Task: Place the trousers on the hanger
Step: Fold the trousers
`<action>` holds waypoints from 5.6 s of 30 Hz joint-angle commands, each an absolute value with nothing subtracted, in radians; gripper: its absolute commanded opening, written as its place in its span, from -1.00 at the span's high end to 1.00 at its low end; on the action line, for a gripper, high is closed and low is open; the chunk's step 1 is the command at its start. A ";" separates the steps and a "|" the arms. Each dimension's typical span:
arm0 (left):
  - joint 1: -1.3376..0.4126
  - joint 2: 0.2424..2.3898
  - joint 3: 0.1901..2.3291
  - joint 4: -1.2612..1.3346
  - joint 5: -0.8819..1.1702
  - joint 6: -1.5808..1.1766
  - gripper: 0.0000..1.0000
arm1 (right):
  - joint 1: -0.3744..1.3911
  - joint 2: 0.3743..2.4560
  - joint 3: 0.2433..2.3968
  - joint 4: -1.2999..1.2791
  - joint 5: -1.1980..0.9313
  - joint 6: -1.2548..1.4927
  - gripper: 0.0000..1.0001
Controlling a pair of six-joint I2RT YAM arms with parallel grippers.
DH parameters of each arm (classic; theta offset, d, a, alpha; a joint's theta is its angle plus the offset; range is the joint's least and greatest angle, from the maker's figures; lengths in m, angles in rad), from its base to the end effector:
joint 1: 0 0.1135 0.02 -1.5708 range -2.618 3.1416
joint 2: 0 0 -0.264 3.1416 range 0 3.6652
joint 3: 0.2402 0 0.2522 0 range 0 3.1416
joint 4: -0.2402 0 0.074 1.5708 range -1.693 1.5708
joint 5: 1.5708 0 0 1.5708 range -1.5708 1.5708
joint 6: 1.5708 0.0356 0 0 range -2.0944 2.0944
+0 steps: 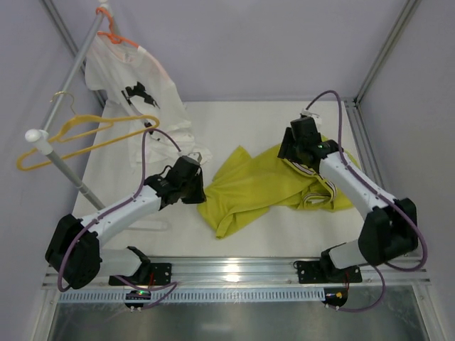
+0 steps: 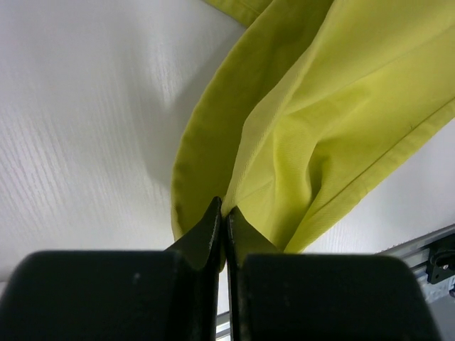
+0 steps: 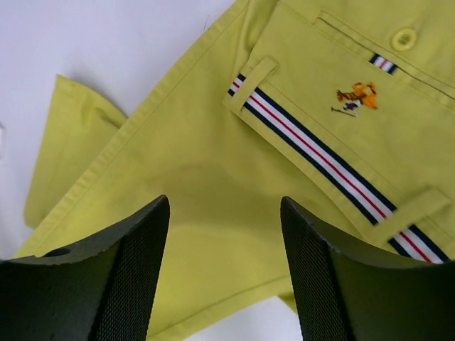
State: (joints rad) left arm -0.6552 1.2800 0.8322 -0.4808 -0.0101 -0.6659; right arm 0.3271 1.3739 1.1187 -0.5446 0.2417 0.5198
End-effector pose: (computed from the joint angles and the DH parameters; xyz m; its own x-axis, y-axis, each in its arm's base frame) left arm 0.2038 -0.1562 0.2267 -0.8727 -0.1084 -0.4760 0.0831 0.9278 -0.3637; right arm 0.2832 0.0871 0.2908 -0.6660 0.2833 -0.6901 0.2037 0.9590 0.1971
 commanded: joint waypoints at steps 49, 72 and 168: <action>-0.650 1.125 1.176 -0.802 -0.699 -0.706 0.99 | 0.333 1.243 1.627 -1.095 0.984 0.241 0.93; -0.552 1.146 1.180 -0.718 -0.696 -0.528 0.99 | 0.114 1.184 1.589 -0.779 0.956 0.058 0.93; -0.478 1.661 1.261 -0.686 -0.511 -0.529 0.95 | -0.149 1.443 1.496 -0.833 0.643 0.425 0.93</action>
State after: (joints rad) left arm -0.4294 1.7409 1.1801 -0.5880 -0.3523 -0.4992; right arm -0.1478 1.4590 1.4532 -0.8860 0.6903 0.4728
